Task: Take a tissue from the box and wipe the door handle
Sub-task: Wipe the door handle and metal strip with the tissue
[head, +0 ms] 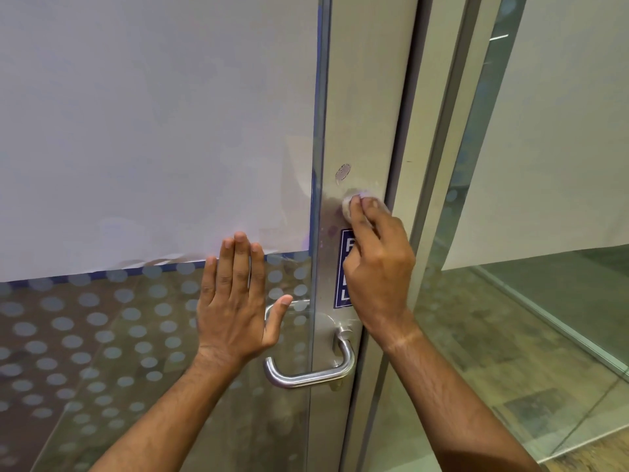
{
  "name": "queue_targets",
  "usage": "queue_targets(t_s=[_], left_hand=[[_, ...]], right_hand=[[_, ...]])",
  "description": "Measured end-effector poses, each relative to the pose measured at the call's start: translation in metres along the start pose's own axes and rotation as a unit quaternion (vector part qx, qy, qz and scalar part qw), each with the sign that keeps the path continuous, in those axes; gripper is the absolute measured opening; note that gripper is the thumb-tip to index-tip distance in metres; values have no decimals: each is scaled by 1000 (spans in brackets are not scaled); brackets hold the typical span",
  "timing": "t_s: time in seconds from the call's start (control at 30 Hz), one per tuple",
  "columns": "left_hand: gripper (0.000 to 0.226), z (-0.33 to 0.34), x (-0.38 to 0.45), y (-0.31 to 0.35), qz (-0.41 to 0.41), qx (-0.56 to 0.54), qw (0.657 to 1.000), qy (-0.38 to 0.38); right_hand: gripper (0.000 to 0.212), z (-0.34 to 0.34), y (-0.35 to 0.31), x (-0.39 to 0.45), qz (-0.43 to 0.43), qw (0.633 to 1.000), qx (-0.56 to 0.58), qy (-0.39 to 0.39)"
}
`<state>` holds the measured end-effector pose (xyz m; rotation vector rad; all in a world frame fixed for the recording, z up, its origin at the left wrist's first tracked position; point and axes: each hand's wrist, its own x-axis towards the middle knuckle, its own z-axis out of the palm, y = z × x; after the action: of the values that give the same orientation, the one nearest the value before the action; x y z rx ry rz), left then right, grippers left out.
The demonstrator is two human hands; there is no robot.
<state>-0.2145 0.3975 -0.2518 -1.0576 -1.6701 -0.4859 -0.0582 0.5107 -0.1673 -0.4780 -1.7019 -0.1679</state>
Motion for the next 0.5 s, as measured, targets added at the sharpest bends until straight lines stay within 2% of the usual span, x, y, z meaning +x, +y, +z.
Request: queue_targets(t_s=[0.07, 0.2, 0.3, 0.5], left_hand=[[89, 0, 0, 0, 1, -1, 1000, 1], [89, 0, 0, 0, 1, 0, 1000, 2], [90, 0, 0, 0, 0, 4, 1000, 2], [91, -1, 0, 0, 0, 4, 1000, 0]], right_hand=[[44, -4, 5, -5, -12, 1000, 3, -15], [43, -3, -2, 9, 40, 999, 11, 5], [34, -4, -10, 13, 5, 999, 30, 8], [31, -8, -10, 46, 0, 998, 49, 29]])
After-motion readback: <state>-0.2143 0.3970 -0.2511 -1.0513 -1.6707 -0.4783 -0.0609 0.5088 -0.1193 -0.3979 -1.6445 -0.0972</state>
